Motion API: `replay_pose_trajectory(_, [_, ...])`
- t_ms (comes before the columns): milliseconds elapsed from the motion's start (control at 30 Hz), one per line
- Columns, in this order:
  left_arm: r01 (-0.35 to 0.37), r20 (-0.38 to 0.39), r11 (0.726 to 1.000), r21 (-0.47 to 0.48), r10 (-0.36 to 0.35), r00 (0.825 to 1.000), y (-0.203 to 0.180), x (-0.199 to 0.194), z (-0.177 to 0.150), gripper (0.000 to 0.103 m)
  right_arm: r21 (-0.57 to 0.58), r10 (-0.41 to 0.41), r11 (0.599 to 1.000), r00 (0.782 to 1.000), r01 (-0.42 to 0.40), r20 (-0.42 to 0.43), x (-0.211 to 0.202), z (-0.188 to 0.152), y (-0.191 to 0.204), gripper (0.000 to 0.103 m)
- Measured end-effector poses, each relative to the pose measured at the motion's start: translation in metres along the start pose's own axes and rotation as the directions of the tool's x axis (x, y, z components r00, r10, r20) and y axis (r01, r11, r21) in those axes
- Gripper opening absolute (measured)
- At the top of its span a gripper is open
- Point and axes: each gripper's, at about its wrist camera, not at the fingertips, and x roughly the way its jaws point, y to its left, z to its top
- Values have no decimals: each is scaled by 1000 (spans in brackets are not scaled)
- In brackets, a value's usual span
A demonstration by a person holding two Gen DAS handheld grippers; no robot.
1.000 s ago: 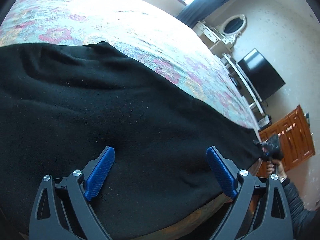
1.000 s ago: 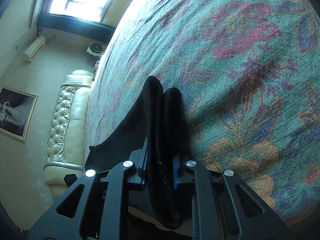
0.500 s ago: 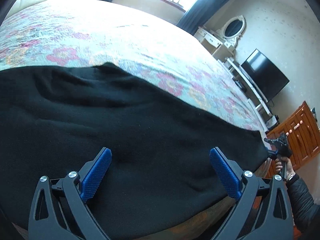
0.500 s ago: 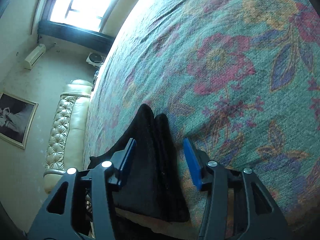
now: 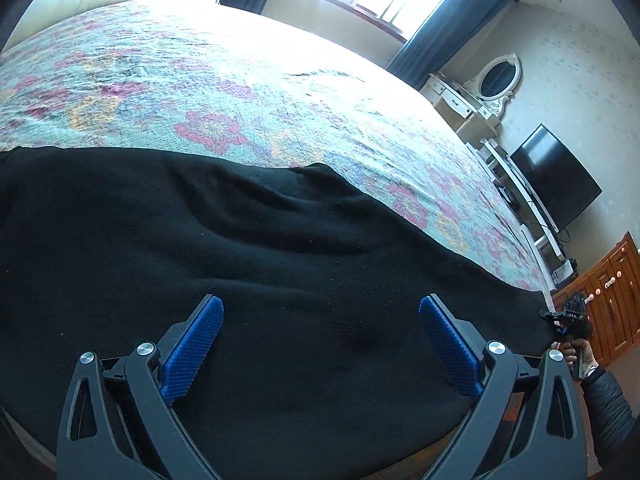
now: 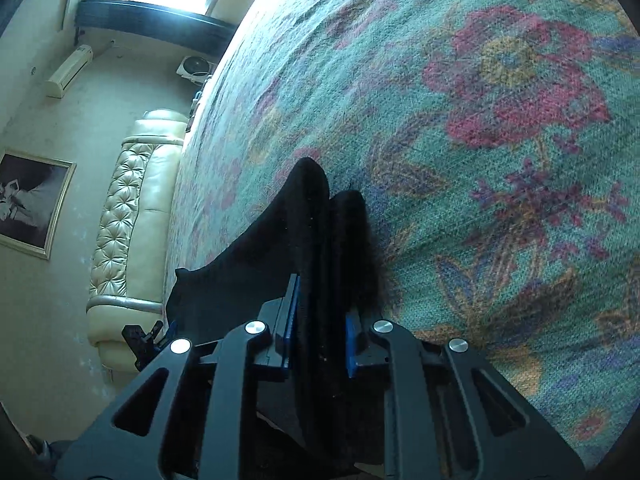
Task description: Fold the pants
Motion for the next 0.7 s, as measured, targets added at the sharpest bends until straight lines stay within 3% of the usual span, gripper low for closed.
replay_pose_trajectory(367, [-21,12,1000,-1,21,1000,22,-20,5,98,-46,-97,994,990,102,106,-18,-15,71,14])
replay_pose_trajectory(700, [0,15,1000,11,0,1000,28,-29,0,98,-151,-188,966,971,210,150,-29,-26,187,14])
